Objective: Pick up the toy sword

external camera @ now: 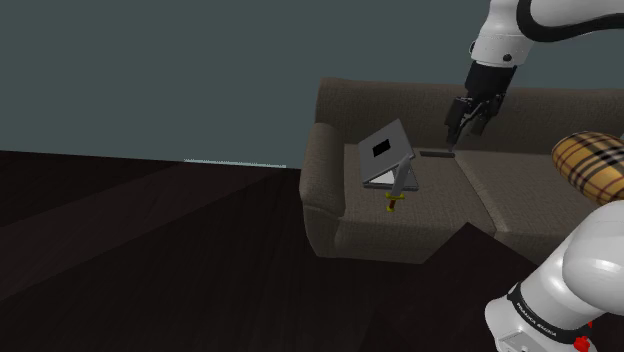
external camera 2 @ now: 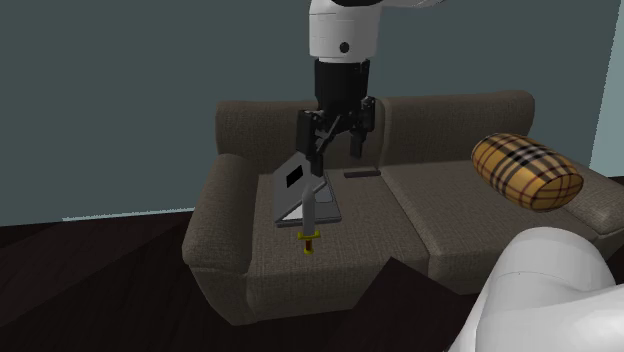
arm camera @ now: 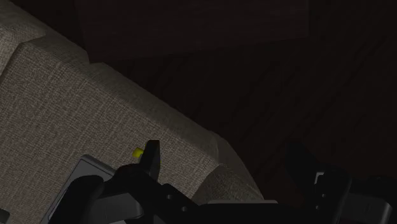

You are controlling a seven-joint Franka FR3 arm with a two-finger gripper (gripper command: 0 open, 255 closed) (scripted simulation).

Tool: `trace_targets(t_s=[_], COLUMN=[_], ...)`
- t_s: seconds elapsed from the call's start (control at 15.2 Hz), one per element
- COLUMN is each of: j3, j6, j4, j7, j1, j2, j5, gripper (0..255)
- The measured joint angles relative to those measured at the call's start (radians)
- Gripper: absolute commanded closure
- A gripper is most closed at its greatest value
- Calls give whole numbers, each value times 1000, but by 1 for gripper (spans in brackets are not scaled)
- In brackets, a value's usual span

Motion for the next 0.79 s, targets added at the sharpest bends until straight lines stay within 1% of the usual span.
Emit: trace_targets(t_s=[0.13, 0.33, 0.53, 0.79], j3=[-8, -53, -118, -210], j6=[16, 95, 205, 376], j4=[-17, -86, -169, -254], j7=[-16, -107, -223, -377], j1=[1, 6, 6, 10], j2=[-4, -11, -5, 50], j5=[-5, -36, -80, -131], gripper=[0, 0, 0, 0])
